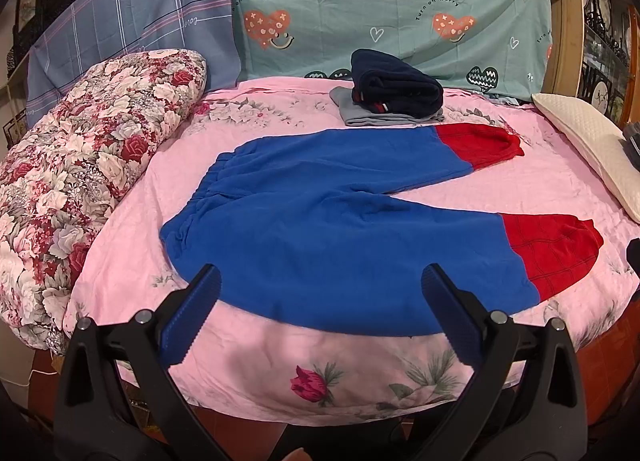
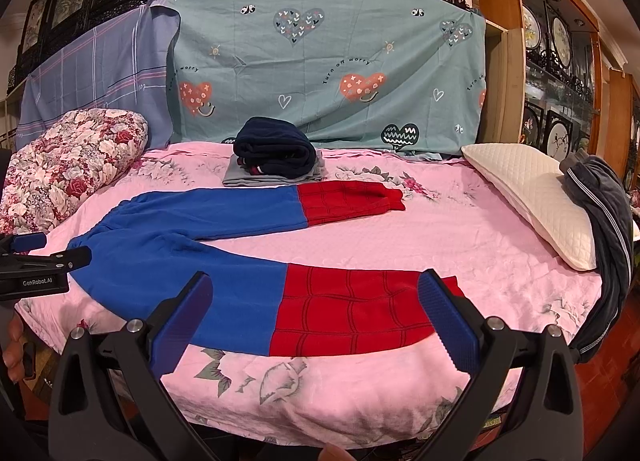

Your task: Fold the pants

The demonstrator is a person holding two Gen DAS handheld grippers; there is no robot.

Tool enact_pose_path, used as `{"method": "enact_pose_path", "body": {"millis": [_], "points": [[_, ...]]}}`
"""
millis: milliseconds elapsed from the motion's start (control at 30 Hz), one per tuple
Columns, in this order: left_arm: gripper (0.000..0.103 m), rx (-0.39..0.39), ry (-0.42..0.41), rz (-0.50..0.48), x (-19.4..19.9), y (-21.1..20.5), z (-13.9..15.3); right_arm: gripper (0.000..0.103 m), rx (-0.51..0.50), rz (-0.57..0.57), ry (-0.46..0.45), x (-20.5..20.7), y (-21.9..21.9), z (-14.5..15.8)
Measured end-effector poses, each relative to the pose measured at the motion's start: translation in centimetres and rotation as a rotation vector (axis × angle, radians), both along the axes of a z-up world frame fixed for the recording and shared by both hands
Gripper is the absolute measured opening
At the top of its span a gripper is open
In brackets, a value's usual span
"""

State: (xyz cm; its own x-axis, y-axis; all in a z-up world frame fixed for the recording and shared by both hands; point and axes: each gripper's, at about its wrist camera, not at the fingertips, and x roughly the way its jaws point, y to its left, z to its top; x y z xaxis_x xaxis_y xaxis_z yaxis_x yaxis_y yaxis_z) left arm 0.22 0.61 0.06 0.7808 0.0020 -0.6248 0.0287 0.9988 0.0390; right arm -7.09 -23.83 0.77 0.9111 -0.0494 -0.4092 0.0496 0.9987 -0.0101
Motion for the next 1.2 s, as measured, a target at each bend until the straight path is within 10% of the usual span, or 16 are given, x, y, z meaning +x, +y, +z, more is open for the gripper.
{"method": "enact_pose_path", "body": {"millis": [967,1200], "points": [[0.101,-0.001,0.003,0.003,0.0,0.3,-0.3,0.102,0.004,0.017,0.027,0.5,0.3,-0.6],[0.101,0.065,0.003,0.077,3.7,4.4,0.6,0.102,0.013,0.183,0.085,3.5,0.5,-0.1]]}}
